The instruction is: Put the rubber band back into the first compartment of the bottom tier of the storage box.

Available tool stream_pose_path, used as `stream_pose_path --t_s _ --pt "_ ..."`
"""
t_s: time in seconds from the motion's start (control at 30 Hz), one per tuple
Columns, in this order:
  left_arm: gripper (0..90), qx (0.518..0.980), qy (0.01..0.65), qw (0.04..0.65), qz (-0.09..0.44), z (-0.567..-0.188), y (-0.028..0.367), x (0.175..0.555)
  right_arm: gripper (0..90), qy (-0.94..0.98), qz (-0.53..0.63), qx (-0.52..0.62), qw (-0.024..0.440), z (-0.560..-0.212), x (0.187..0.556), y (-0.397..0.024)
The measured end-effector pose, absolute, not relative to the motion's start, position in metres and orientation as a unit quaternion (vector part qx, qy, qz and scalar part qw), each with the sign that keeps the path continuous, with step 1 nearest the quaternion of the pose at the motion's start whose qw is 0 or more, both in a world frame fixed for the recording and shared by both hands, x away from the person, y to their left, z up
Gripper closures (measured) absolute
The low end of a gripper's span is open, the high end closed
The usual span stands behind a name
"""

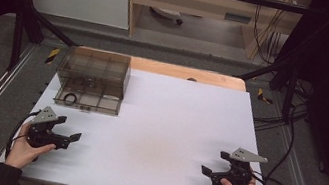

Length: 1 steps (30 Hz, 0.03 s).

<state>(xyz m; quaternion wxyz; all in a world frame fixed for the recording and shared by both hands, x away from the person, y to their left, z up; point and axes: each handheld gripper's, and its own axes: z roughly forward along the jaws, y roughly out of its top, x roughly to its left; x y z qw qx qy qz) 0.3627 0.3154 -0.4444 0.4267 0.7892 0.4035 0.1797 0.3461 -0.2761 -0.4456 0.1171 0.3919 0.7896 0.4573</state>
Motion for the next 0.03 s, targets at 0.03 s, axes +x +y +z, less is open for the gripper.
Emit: stream_pose_path --t_s 0.03 --pt "8.8 0.79 0.403 0.426 0.18 -0.4447 0.3146 0.3624 0.7 0.79 0.457 0.392 0.117 -0.4456 0.3461 -0.2761"
